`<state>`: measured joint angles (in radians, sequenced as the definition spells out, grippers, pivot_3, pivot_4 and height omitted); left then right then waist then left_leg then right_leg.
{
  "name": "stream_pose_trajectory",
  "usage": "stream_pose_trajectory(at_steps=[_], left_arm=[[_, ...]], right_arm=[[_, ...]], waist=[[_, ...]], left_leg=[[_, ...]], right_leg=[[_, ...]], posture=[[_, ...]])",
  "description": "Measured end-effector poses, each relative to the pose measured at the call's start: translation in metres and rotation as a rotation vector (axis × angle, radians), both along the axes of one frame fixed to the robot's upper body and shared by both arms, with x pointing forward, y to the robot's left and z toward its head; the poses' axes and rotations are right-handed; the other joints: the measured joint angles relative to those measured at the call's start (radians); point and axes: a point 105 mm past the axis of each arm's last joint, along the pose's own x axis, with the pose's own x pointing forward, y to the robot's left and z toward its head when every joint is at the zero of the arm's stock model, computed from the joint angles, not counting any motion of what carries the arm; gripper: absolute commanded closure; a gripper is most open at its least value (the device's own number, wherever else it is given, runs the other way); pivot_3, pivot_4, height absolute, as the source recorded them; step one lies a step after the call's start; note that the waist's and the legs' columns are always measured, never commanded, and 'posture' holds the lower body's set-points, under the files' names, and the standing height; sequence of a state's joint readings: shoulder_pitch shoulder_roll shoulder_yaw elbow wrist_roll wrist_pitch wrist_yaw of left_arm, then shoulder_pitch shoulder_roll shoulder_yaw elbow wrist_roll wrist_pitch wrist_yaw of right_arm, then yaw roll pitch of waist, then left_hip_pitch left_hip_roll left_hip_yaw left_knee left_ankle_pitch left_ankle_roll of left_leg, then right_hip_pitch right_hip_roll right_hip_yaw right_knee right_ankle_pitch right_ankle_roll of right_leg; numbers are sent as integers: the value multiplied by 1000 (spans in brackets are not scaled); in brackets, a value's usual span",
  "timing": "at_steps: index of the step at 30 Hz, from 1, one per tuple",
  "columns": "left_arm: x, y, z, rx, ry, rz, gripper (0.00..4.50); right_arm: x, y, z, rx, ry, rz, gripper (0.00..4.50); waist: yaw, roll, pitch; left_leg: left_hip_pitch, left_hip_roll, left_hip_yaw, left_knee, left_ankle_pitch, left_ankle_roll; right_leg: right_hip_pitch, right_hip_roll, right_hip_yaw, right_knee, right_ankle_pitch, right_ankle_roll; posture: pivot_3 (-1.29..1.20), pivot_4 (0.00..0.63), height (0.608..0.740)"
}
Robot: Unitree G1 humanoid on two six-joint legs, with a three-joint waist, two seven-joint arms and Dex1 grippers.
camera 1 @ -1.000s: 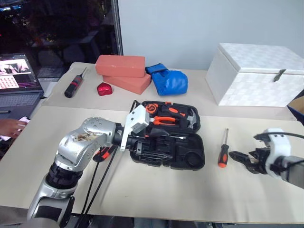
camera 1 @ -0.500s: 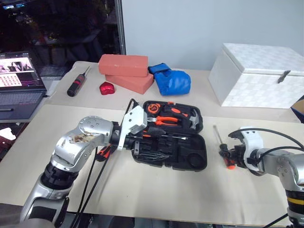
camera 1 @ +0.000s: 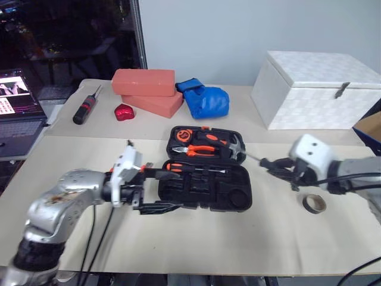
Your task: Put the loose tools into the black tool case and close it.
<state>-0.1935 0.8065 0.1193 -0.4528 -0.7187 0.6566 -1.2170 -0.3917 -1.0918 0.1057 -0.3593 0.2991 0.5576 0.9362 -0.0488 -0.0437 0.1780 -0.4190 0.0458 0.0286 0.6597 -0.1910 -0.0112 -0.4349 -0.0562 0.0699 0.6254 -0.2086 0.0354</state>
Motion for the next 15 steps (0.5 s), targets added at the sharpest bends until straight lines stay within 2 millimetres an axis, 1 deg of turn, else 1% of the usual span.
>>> stream_pose_trajectory(at_steps=[3,6,7,10,15], left_arm=[[-5,13,-2,8,21,25,16],[-7,26,-4,20,15,62,16],[-8,27,-5,22,16,67,16],[-9,30,-9,25,27,77,16],[-8,31,-9,30,12,95,16]], right_arm=[[11,13,-15,-59,30,90,3668],[19,30,-27,-65,66,147,3668],[20,33,-30,-73,75,155,3668],[22,35,-35,-99,88,175,3668],[31,40,-38,-135,89,192,3668]], waist=[[6,0,0],[10,0,0],[12,0,0],[17,0,0],[14,-1,0]], left_leg=[[-3,0,2,1,0,0],[-6,0,2,0,0,0],[-6,0,2,0,0,0],[-7,0,1,-1,-2,1],[-5,0,2,0,-2,1]], right_leg=[[-3,-1,0,0,0,0],[-4,-1,0,0,0,0],[-5,-1,0,0,0,0],[-5,-1,-1,1,0,3],[-4,-1,-1,1,0,1]], posture=[[0,150,740],[0,150,740],[0,150,740],[0,150,740],[0,150,740]])
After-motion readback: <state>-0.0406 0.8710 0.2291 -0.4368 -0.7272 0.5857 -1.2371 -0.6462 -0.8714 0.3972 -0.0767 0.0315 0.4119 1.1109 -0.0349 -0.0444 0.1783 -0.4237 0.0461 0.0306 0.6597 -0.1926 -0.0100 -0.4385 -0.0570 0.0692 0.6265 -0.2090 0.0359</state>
